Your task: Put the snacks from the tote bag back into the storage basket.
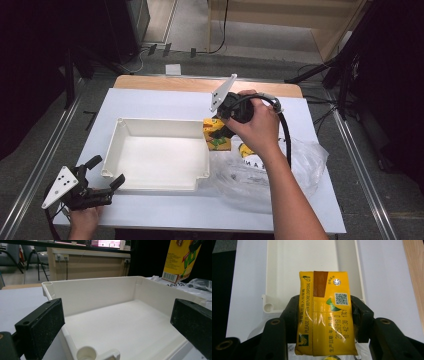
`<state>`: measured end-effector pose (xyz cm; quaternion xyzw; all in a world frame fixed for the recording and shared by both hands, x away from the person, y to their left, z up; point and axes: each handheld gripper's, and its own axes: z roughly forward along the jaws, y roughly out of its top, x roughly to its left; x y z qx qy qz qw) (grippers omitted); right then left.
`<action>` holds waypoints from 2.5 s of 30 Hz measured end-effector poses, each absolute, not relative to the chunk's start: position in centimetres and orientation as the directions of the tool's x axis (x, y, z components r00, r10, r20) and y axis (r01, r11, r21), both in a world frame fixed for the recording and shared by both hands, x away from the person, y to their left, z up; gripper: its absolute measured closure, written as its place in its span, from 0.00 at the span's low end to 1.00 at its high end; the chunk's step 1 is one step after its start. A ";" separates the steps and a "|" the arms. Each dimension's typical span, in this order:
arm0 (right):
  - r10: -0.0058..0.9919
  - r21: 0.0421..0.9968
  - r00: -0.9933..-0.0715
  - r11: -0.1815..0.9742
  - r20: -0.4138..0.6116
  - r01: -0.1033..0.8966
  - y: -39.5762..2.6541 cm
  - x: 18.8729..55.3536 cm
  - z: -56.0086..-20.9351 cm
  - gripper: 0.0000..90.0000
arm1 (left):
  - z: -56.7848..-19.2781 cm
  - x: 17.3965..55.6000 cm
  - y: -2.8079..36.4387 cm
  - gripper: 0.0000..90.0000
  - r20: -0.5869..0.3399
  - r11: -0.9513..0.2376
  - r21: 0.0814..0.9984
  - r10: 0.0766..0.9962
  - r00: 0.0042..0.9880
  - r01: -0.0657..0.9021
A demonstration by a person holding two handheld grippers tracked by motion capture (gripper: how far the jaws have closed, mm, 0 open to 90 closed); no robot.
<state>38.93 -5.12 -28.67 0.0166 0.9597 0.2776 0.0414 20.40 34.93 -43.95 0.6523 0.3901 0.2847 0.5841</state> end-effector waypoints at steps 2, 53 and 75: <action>0.054 0.535 -0.996 0.845 -0.071 0.008 -4.9 39.0 -28.7 0.58 | -43.9 20.4 34.9 0.00 -0.081 -0.016 0.984 0.841 0.535 0.175; -0.021 0.562 -0.999 0.826 -0.043 -0.042 -0.4 39.5 -30.4 0.58 | -44.0 20.4 34.7 0.00 -0.068 -0.033 0.984 0.841 0.537 0.177; -0.034 0.563 -0.999 0.825 -0.042 -0.052 0.9 39.6 -30.4 0.58 | -44.0 20.4 34.7 0.00 -0.070 -0.032 0.984 0.839 0.540 0.176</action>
